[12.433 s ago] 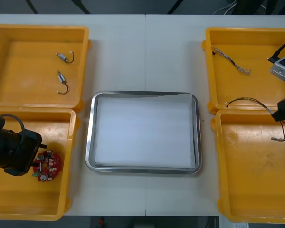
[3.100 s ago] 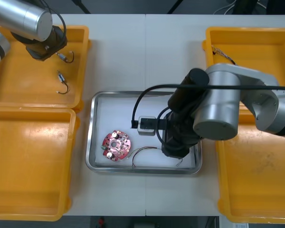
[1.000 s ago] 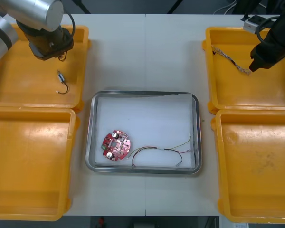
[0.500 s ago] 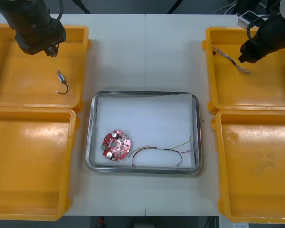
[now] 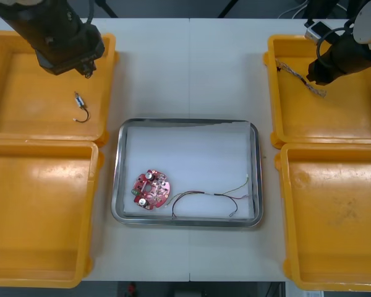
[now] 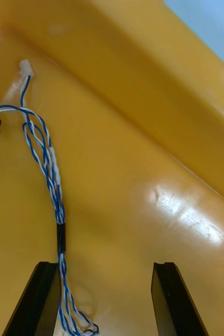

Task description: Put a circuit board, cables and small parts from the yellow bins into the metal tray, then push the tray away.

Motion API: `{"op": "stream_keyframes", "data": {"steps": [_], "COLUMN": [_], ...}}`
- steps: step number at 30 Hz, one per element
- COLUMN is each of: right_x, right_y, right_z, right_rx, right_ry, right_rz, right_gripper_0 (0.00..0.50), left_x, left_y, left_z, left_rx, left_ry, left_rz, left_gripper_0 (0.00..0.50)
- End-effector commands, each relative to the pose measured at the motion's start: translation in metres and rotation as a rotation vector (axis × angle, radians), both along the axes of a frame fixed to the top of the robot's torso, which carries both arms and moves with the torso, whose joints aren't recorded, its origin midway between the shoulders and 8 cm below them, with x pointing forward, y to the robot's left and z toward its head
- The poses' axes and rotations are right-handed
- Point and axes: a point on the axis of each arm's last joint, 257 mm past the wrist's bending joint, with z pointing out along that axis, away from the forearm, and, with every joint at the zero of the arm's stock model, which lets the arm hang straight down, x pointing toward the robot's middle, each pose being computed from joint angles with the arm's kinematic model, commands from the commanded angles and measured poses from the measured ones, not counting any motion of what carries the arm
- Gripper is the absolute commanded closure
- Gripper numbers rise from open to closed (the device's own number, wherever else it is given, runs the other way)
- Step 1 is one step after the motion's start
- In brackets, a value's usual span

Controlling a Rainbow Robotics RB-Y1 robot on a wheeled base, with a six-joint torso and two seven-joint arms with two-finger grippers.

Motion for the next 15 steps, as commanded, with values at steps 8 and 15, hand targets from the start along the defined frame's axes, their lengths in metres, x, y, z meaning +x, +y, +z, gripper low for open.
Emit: {"op": "stream_keyframes", "data": {"steps": [8, 15], "right_x": [0.018, 0.017], "right_y": [0.038, 0.039], "right_z": [0.015, 0.003], "right_rx": [0.068, 0.074], "right_ry": [-0.051, -0.045], "right_rz": [0.017, 0.012], "right_gripper_0": [0.000, 0.000], "left_x": [-0.032, -0.036], "left_y": [-0.043, -0.067], "left_z": [-0.021, -0.044], "left_rx": [-0.121, -0.128], "left_ry": [0.011, -0.023], "left_rz": [0.086, 0.128], "left_gripper_0": [0.500, 0.500]}}
